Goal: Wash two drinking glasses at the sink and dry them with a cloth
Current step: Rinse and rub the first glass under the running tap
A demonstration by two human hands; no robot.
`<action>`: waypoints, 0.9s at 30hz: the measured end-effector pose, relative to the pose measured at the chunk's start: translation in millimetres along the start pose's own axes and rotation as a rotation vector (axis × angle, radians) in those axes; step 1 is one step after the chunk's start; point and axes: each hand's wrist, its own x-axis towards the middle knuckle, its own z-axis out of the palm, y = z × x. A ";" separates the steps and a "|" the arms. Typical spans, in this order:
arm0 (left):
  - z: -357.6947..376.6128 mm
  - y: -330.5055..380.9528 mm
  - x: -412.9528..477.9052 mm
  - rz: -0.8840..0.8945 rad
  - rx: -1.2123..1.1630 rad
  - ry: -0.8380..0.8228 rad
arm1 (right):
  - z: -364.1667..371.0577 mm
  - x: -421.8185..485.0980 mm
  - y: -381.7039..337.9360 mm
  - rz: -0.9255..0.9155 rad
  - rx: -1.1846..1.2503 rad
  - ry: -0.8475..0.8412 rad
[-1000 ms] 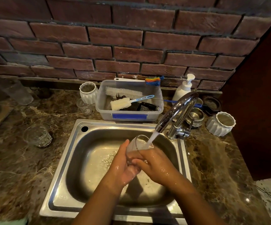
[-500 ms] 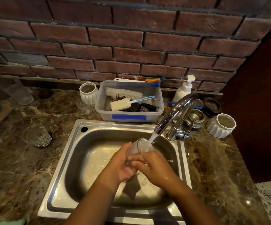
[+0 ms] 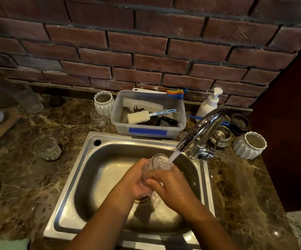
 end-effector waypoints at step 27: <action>14.4 -17.4 16.5 0.639 0.423 0.401 | 16.4 -6.0 -6.7 0.366 0.617 0.249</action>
